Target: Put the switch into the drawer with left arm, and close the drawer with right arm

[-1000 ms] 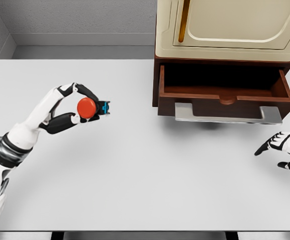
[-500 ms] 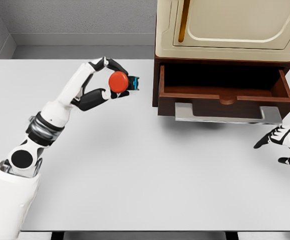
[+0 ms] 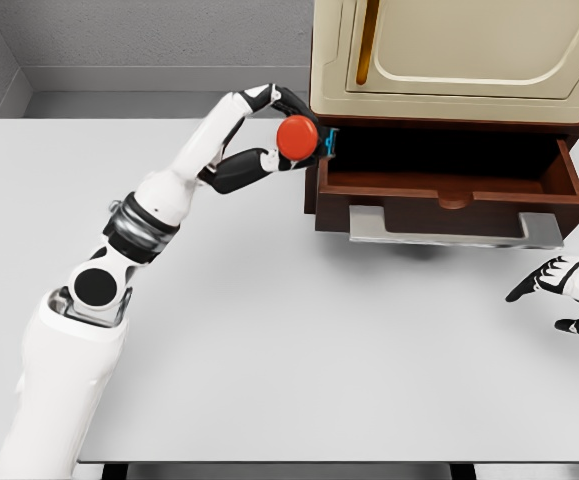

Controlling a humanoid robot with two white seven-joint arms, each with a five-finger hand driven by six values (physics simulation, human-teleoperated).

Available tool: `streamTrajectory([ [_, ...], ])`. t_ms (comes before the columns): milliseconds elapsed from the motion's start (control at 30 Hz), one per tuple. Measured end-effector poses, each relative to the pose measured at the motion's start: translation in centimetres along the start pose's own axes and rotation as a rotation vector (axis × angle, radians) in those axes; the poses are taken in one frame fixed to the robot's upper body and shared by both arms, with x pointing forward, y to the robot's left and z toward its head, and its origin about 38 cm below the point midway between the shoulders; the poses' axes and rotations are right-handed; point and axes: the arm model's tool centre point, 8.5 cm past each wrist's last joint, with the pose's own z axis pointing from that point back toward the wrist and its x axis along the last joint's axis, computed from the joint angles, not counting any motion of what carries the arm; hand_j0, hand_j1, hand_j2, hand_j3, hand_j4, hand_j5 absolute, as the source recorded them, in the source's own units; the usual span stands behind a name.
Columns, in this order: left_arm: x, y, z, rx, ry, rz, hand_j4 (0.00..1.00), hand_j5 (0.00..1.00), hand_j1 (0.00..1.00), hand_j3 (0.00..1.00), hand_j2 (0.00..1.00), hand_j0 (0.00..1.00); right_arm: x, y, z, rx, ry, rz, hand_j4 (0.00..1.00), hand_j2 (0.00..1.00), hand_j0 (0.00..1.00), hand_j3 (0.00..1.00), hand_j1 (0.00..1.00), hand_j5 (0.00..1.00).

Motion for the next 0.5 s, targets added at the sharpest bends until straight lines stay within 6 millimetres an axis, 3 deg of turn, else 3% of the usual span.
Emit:
streamTrajectory([
  [200,-0.9,-1.0,-2.3,-0.005,0.02,-0.016,0.4,0.4,0.4,0.4,0.4,0.4,0.0,-0.1,0.0,0.0,0.0,0.002,0.73,0.73,0.73,0.73,0.73,0.73],
  [500,-2.5,-2.0,-2.8,-0.048,0.1,-0.093,0.4,0.4,0.4,0.4,0.4,0.4,0.0,0.0,0.0,0.002,0.001,0.004,0.73,0.73,0.73,0.73,0.73,0.73],
])
